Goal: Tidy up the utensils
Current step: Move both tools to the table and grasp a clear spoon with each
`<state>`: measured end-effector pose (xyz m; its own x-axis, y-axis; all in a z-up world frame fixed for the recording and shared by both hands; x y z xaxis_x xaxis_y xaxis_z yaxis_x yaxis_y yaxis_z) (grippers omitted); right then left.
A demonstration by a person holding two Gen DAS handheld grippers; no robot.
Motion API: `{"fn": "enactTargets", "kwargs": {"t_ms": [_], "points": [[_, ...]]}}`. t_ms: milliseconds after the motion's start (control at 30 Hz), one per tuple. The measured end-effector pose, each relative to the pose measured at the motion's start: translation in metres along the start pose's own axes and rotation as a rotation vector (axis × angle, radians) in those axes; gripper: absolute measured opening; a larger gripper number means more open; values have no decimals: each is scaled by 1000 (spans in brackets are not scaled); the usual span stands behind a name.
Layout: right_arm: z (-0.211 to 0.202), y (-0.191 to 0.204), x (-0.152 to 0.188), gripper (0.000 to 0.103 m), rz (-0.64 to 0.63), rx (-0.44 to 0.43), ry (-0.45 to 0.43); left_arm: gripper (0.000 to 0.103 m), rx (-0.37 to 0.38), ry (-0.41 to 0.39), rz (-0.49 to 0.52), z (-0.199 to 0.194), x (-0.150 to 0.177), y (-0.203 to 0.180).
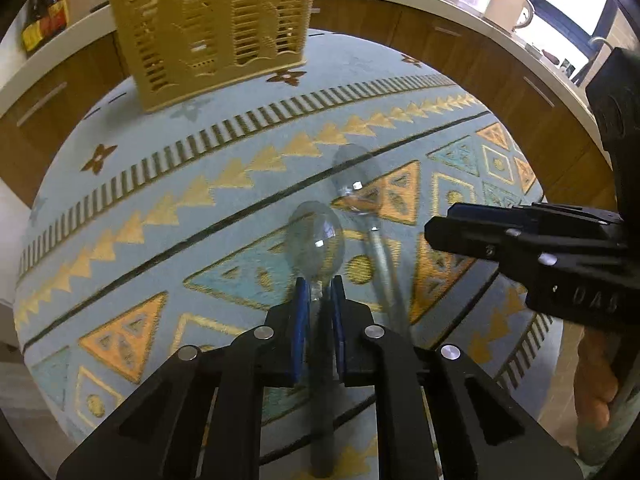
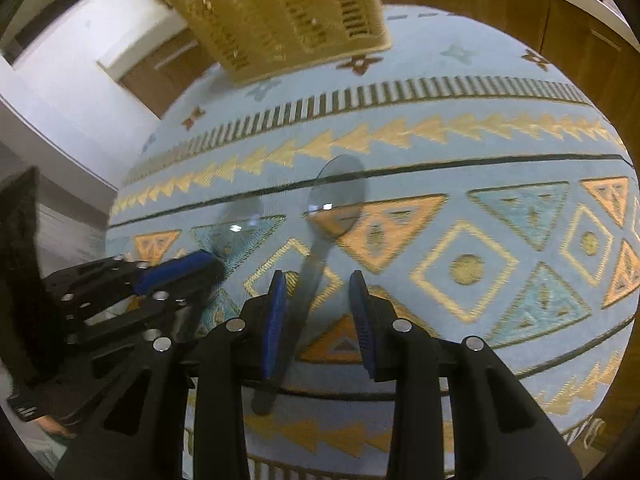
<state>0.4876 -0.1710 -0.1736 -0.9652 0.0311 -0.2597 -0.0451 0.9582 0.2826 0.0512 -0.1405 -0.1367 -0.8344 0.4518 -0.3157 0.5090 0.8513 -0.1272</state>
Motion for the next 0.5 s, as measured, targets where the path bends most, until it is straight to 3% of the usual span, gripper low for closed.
{"fn": "enactTargets", "kwargs": {"t_ms": [67,200,233,267,333,500], "points": [[3,8,-3,30,-37,58,-1,10,-28,-15,-21,-4,2,9],[9,27,-8,30,-154,201,-35,10,-3,-21,-76,-8,7,28],[10,28,-8,28,-161,214,-41,10,-7,-29,-92,-11,8,34],[9,28,-7,18,-165,213,-43,10,-13,-35,-99,-13,8,37],[9,27,-7,10,-172,211,-38,10,-19,-49,-117,-18,8,46],[-11,1,-2,10,-193,198,-73,10,-34,-55,-146,-20,7,61]]}}
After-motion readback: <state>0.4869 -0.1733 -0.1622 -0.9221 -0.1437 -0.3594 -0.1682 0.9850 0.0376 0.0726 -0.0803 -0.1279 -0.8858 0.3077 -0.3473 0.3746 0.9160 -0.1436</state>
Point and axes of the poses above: each gripper's, at about its wrist camera, not at the fingertips, and z roughly the way its jaws point, y to its left, x to its underside, the point moved 10 cm from there along z, roughly the way its jaws point, and after that the axes turned 9 degrees about y, right-handed, at the moved point
